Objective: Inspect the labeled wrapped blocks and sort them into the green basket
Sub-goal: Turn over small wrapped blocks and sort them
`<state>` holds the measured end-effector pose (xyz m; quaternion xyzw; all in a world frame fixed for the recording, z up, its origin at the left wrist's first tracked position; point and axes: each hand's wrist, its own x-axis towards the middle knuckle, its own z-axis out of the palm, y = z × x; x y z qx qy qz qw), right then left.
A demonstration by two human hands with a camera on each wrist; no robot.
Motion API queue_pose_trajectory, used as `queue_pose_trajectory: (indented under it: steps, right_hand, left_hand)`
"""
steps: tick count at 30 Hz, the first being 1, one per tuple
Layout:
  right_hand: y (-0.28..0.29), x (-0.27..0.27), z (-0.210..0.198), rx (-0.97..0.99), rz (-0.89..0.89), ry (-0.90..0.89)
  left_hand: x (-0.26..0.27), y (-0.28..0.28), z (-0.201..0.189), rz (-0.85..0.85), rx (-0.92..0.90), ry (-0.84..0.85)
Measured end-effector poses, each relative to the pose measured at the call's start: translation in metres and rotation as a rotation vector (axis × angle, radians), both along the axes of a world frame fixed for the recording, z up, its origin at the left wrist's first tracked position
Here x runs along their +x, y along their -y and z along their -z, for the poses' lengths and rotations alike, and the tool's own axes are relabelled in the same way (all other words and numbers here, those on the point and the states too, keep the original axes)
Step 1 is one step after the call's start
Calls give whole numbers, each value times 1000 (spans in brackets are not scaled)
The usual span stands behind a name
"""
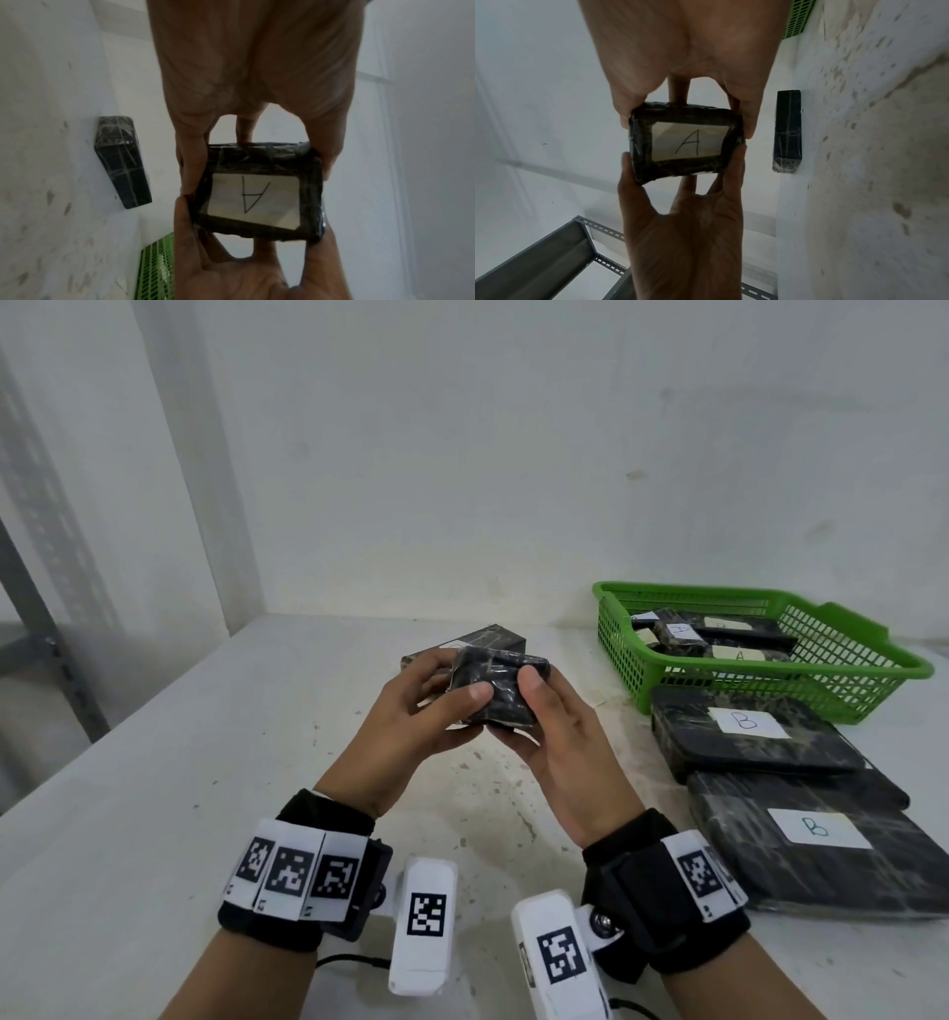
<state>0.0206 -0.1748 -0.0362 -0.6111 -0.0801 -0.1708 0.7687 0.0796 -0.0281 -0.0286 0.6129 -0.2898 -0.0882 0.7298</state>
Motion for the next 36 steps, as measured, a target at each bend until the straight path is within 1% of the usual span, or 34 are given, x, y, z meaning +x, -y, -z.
queue_pose_trajectory:
  steps: [5, 9, 11, 14, 18, 21, 25, 29, 32, 36]
  right_hand:
    - [-2, 0, 3, 14, -35, -35]
    - [-1, -2, -3, 52, 17, 14]
    - [-2, -2, -3, 39, 43, 38]
    - [-5, -2, -1, 11, 45, 34]
    - [-7, -3, 1, 40, -4, -22]
    - [-9, -4, -2, 65, 47, -27]
    - [-8, -3, -4, 32, 97, -8]
    - [-5, -3, -4, 38, 64, -35]
    - [-6, -3, -1, 1, 28, -48]
    - [-7, 0, 4, -15, 64, -17]
  left_hand:
    - [0, 2, 1, -42, -22, -3]
    - [-3, 5, 2, -18, -11, 11]
    - [-5, 6, 2, -5, -31, 1]
    - [-4, 5, 1, -38, -51, -31]
    - [-3, 6, 2, -45, -24, -32]
    - [-5, 6, 2, -21, 14, 7]
    - [-8, 4, 0, 21, -20, -10]
    - [-6, 5, -1, -8, -11, -39]
    - [-5, 6, 0, -22, -4, -45]
    - [-6, 8, 1, -20, -11, -54]
